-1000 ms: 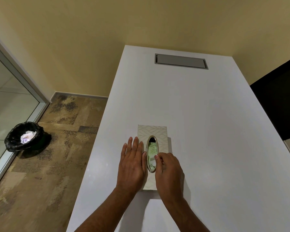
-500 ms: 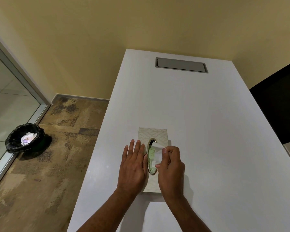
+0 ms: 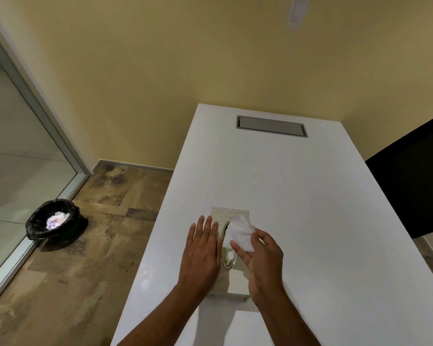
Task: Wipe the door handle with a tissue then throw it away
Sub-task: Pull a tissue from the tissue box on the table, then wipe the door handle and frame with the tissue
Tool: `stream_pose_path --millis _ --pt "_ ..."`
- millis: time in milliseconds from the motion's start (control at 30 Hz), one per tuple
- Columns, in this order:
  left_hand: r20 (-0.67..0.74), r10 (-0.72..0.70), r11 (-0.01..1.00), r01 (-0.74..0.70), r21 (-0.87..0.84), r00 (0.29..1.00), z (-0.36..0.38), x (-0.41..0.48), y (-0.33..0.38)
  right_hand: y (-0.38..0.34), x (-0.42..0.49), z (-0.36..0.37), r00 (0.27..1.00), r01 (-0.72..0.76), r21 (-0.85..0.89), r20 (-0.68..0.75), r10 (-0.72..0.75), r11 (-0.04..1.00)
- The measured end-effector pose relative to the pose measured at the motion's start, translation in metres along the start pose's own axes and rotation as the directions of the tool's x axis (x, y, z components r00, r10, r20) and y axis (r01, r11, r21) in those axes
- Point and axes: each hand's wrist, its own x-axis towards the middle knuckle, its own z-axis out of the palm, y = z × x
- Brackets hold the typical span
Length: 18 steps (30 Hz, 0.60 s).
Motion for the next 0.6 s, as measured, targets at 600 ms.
stream_pose_path --millis 600 --pt "-0.467 -0.098 0.979 0.168 0.111 0.879 -0.205 -0.105 -0.03 -0.052 -0.163 0.094 0.942 0.027 -0.213 0.332 0.046 0.977"
